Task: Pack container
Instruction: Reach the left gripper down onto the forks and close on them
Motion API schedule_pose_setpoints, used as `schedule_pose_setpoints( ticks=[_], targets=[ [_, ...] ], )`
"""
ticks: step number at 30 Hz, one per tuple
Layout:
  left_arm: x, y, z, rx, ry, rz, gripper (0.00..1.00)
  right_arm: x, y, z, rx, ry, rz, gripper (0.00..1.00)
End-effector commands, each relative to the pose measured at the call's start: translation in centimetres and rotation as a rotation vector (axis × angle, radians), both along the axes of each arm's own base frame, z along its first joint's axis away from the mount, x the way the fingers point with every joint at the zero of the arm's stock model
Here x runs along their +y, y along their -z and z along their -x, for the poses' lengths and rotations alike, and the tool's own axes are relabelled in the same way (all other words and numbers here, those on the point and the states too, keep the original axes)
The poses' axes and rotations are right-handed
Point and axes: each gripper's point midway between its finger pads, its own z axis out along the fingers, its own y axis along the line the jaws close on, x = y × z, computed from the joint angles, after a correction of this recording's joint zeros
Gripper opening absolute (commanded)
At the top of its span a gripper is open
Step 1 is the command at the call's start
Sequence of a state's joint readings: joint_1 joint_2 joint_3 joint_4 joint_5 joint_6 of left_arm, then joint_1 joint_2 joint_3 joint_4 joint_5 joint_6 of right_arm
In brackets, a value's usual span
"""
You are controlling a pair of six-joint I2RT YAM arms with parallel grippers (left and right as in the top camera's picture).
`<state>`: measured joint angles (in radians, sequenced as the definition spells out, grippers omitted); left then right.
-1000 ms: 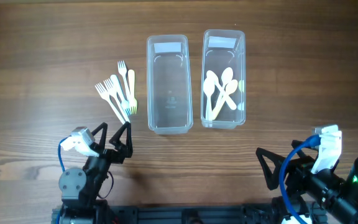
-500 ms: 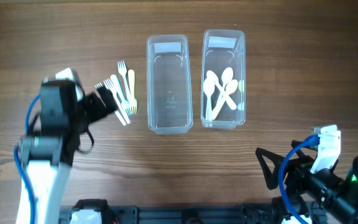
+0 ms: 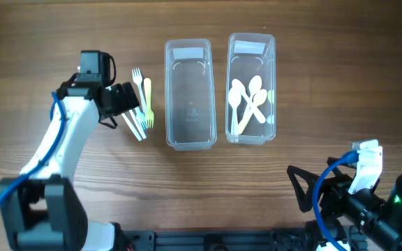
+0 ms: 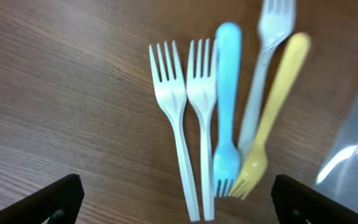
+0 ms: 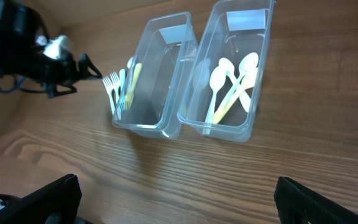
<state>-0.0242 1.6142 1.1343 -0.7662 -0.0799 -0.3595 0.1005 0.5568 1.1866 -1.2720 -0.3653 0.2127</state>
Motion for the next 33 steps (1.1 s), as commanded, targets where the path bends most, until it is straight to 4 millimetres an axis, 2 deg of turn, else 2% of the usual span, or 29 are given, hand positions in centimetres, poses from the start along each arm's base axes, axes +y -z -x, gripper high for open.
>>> schedule_pose_setpoints(
  ticks=[1, 3, 7, 11, 14, 15, 20, 22, 26, 30, 33],
  targets=[
    [0.9, 3.0, 0.2, 0.09, -0.014, -0.017, 1.0, -0.1, -0.1, 0.0, -0.003, 0.012, -0.004, 1.0],
    [0.8, 4.3, 0.2, 0.118, -0.02, 0.018, 1.0, -0.1, -0.1, 0.0, -0.003, 0.012, -0.004, 1.0],
    [0.9, 5.6, 0.0, 0.136, -0.035, 0.072, 0.99, -0.1, -0.1, 0.0, -0.003, 0.012, -0.004, 1.0],
    [1.2, 6.7, 0.2, 0.155, -0.039, 0.067, 0.88, -0.1, -0.1, 0.0, -0.003, 0.012, -0.004, 1.0],
    [2.0, 7.2, 0.5, 0.154, -0.059, 0.059, 0.86, -0.1, -0.1, 0.0, -0.003, 0.012, -0.004, 1.0],
    [2.4, 7.4, 0.6, 0.153, -0.071, 0.06, 0.76, -0.1, -0.1, 0.0, -0.003, 0.012, -0.004, 1.0],
    [2.3, 7.5, 0.4, 0.147, -0.068, 0.067, 0.59, -0.1, -0.1, 0.0, -0.003, 0.012, -0.004, 1.0],
    [1.8, 7.5, 0.3, 0.14, -0.06, 0.09, 0.58, -0.1, -0.1, 0.0, -0.003, 0.012, -0.004, 1.0],
    [0.3, 7.3, -0.4, 0.115, -0.017, 0.091, 0.64, -0.1, -0.1, 0.0, -0.003, 0.012, -0.004, 1.0],
    [-0.7, 7.5, -1.0, 0.097, -0.009, 0.057, 0.65, -0.1, -0.1, 0.0, -0.003, 0.012, -0.004, 1.0],
    [-0.8, 8.7, -0.8, 0.125, -0.043, 0.066, 0.58, -0.1, -0.1, 0.0, -0.003, 0.012, -0.004, 1.0]
  ],
)
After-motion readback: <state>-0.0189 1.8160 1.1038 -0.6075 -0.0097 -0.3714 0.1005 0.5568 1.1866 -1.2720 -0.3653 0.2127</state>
